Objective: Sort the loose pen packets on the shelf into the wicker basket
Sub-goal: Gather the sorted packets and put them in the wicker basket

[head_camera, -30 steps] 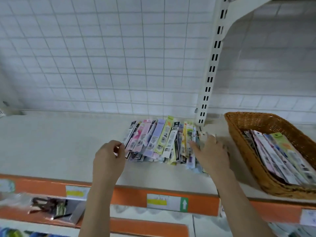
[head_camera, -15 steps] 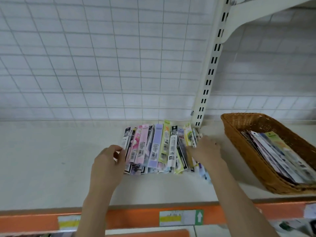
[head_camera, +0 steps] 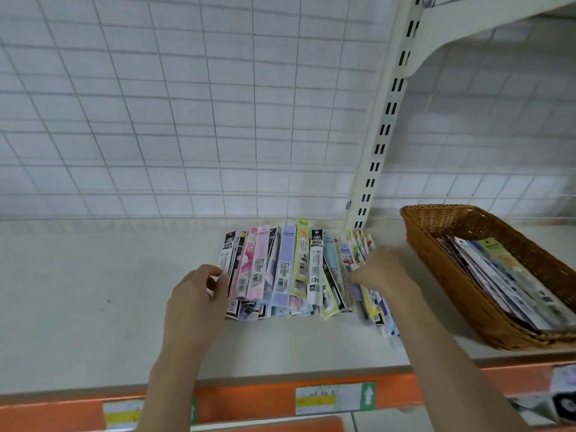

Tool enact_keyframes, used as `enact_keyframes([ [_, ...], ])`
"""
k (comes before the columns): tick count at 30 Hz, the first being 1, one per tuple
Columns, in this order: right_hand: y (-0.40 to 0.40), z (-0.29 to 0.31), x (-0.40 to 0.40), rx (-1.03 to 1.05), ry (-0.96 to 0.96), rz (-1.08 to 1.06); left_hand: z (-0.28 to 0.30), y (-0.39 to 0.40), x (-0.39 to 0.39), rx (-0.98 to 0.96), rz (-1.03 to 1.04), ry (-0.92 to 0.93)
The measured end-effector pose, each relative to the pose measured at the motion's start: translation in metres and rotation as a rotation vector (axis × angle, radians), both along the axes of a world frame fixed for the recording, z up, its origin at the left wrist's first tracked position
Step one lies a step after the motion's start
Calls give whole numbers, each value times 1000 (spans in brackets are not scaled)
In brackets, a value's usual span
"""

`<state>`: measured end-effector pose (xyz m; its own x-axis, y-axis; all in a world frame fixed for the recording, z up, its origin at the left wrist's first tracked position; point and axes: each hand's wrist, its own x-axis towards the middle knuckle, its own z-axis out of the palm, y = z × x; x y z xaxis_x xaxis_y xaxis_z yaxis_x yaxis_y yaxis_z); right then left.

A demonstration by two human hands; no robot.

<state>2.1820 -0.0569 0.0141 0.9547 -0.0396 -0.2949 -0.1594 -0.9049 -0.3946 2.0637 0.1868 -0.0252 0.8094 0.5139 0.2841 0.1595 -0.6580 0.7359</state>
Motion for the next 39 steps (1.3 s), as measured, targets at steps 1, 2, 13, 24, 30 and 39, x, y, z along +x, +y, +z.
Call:
enact_keyframes([
  [1, -1, 1, -2, 21, 11, -11, -1, 0, 1, 0, -1, -2],
  [2, -1, 1, -4, 40, 12, -22, -1, 0, 1, 1, -1, -5],
  [13, 6, -8, -8, -28, -118, -42, -3, -3, 3, 24, 10, -27],
  [24, -8, -5, -5, -50, -294, -101, 1, -3, 4, 34, 9, -5],
  [30, -13, -7, -13, 13, -386, -70, 8, -9, 7, 51, -6, -17],
  [39, -26, -11, -7, 170, -283, 54, 8, -13, 9, 49, -9, -16],
])
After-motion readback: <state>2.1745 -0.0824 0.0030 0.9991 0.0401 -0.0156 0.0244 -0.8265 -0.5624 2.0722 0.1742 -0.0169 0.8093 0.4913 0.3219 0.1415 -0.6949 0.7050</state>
